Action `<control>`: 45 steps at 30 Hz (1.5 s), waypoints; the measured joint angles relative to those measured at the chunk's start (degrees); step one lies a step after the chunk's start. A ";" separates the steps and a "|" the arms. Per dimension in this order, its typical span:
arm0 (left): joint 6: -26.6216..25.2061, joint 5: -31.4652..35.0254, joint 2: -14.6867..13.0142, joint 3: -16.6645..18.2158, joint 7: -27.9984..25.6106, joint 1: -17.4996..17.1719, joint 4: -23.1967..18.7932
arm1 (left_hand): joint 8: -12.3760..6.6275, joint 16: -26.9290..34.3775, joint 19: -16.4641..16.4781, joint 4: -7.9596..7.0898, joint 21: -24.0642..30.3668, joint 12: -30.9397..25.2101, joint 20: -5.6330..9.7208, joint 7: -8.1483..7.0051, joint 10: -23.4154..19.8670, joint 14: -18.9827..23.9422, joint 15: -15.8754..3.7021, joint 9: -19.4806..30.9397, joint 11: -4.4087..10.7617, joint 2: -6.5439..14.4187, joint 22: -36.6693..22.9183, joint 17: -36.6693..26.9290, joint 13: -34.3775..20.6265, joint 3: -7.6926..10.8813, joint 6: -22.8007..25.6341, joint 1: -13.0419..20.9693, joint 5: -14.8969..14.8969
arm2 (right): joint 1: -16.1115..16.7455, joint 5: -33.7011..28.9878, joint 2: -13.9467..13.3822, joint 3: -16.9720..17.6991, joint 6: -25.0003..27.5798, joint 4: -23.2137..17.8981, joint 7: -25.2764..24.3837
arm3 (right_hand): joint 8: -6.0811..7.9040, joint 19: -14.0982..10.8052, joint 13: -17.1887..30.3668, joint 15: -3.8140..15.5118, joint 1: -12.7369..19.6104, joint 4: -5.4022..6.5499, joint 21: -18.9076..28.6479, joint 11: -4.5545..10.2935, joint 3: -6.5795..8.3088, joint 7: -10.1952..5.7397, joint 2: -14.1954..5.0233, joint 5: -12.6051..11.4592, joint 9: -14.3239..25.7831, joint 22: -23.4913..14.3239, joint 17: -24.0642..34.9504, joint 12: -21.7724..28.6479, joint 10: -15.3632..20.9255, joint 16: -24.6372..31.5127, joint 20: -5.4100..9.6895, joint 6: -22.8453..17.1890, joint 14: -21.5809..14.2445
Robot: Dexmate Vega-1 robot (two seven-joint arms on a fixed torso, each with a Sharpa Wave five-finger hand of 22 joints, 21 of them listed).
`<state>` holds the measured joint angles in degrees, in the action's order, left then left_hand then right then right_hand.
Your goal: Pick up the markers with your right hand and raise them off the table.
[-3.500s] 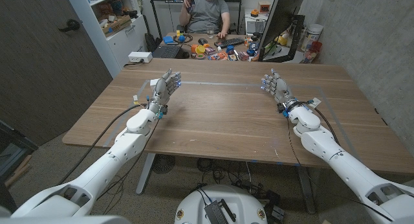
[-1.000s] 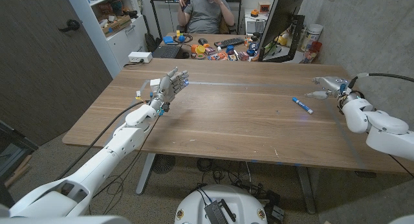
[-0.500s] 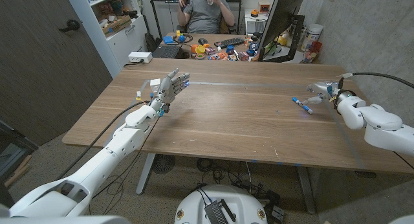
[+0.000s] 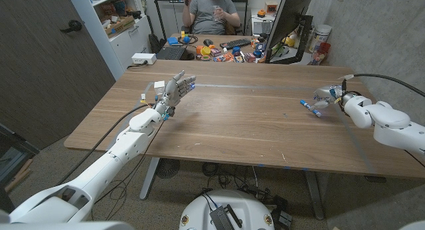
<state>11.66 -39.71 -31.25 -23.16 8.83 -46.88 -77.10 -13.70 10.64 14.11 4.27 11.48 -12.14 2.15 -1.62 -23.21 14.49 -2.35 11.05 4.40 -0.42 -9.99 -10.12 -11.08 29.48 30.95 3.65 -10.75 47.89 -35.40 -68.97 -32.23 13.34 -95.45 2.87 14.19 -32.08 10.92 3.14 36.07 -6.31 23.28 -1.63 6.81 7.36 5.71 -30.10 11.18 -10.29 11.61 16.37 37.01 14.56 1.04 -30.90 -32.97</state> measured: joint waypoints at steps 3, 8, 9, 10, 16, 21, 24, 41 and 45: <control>-0.12 0.14 0.00 -0.20 0.04 0.01 -0.09 | 0.00 0.00 0.00 0.00 0.00 0.00 0.00 1.24 -0.22 0.00 0.00 0.00 0.22 0.00 0.00 0.00 0.00 0.00 0.38 0.00 0.00 | -0.70 -1.32 0.12 -0.62 -0.59 0.29 1.43 | -0.22 0.65 0.00 -0.30 0.01 -0.24 -0.24 0.02 -0.24 -0.41 -0.01 -0.43 0.00 0.00 0.00 -0.41 -0.56 -0.62 0.17 0.41 1.13; -0.25 0.49 -0.11 -0.43 0.09 0.06 -0.61 | 0.00 0.00 0.00 0.00 0.00 0.00 0.00 1.84 -0.61 0.00 0.00 0.00 0.01 0.00 0.00 0.00 0.00 0.00 0.57 0.00 0.00 | -1.63 -3.02 0.36 -1.42 -1.44 0.69 3.19 | -0.22 1.04 0.00 -0.35 0.02 0.09 -0.68 -0.04 -0.58 -1.31 -0.63 -0.65 -0.22 0.00 0.27 -0.41 -0.57 -0.64 0.18 -0.50 1.17; -0.26 0.53 -0.14 -0.46 0.06 0.06 -0.76 | 0.00 0.00 0.00 0.00 0.00 0.00 0.00 1.84 -0.61 0.00 0.00 0.00 0.01 0.00 0.00 0.00 0.00 0.00 0.57 0.00 0.00 | -1.70 -3.30 0.39 -1.48 -1.62 0.74 3.49 | -0.22 1.28 0.00 -0.36 0.00 0.20 -0.99 -0.27 -0.68 -1.77 -0.62 -0.65 -0.27 0.00 0.27 -0.41 -0.35 -0.64 0.38 -0.95 1.16; -0.32 0.70 -0.19 -0.47 -0.15 0.06 -0.98 | 0.00 0.00 0.00 0.05 0.00 0.00 0.00 1.84 -0.47 -0.10 0.01 0.00 0.11 0.00 0.00 0.00 0.00 0.02 0.57 0.00 0.00 | -2.03 -3.64 0.55 -1.74 -1.83 0.95 3.88 | -0.22 1.66 0.00 -0.36 0.00 0.32 -1.16 -0.46 -0.80 -2.07 -0.62 -0.77 -0.27 0.00 0.27 -0.41 -0.16 -0.65 0.39 -1.27 1.16; -0.34 1.18 -0.20 -0.41 -1.91 -0.65 -2.10 | 0.41 -0.35 -0.01 0.41 0.00 0.49 0.00 2.15 1.56 -1.59 0.29 -0.13 0.30 0.22 0.00 -0.16 0.01 0.06 0.26 -0.22 0.00 | -3.00 -5.24 1.01 -2.38 -2.78 1.71 5.30 | -0.06 1.97 0.01 -0.36 0.15 0.55 -1.67 -0.18 -1.04 -2.97 -1.38 -0.87 -0.27 0.01 0.36 -0.41 1.11 -0.64 0.70 -3.05 1.15; 0.18 1.87 -0.18 -0.27 -3.04 -1.17 -2.88 | 0.41 -0.36 -0.01 0.41 0.00 0.72 0.00 2.14 1.57 -1.88 0.00 -0.13 0.31 0.22 0.00 -0.16 0.01 0.06 0.26 -0.23 0.00 | -3.72 -5.99 1.40 -2.68 -3.50 2.49 6.17 | 0.45 2.12 0.01 -0.04 0.53 0.56 -2.11 0.25 -1.52 -3.76 -2.50 -1.32 -0.27 0.01 0.53 0.15 3.90 -0.64 0.89 -6.07 0.83; 0.58 2.23 -0.21 -0.24 -3.46 -1.40 -3.30 | 0.41 -0.36 -0.01 0.41 0.00 0.72 0.00 2.14 1.87 -1.88 0.00 -0.13 0.01 0.22 0.00 -0.15 0.01 0.06 0.26 -0.23 0.00 | -4.25 -6.45 1.81 -2.99 -4.10 3.27 6.68 | 0.68 1.93 0.01 -0.06 0.76 0.56 -2.34 0.72 -1.52 -4.13 -3.32 -1.32 -0.26 0.01 0.53 0.48 5.29 -0.64 1.56 -7.72 0.81; 1.99 2.88 -0.42 -0.11 -4.20 -2.31 -4.72 | 0.64 -0.36 -0.01 0.64 0.00 0.71 0.00 2.14 1.87 -1.87 0.00 -0.12 0.01 0.22 0.00 -0.15 0.01 0.30 0.26 -0.22 0.00 | -4.23 -7.38 2.85 -3.67 -4.46 5.63 4.84 | 2.44 0.07 0.01 0.25 15.25 -3.26 -3.32 6.92 -0.39 -10.08 -10.31 -1.74 -0.62 -0.80 1.59 4.47 21.34 0.07 2.12 -23.44 -3.49; 2.18 2.89 -0.43 -0.09 -4.26 -2.51 -4.84 | 0.89 -0.36 -0.01 0.64 0.00 0.71 0.00 2.13 1.87 -1.87 0.00 -0.12 0.01 0.22 0.00 -0.15 0.01 0.30 0.26 -0.22 0.00 | -3.51 -7.38 2.85 -3.53 -3.78 5.58 3.43 | 2.07 -0.74 -0.24 0.46 20.04 -3.80 -2.88 8.07 0.20 -10.00 -10.58 -1.48 -0.70 -1.06 1.43 5.14 24.58 0.07 2.14 -24.05 -5.67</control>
<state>13.84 -36.81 -31.68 -23.26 4.57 -49.39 -81.94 -12.80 10.29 14.10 4.90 11.47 -11.42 2.15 0.51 -21.34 12.62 -2.34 10.93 4.40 -0.20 -9.99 -10.27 -11.06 29.78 31.21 3.43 -10.75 44.38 -42.78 -66.13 -35.76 9.56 -89.87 6.30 16.26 -32.83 10.68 3.60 56.10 -10.11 20.40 6.43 7.01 -2.63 -4.86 -31.58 10.49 -11.34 13.04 21.51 61.59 14.63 3.18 -54.95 -38.64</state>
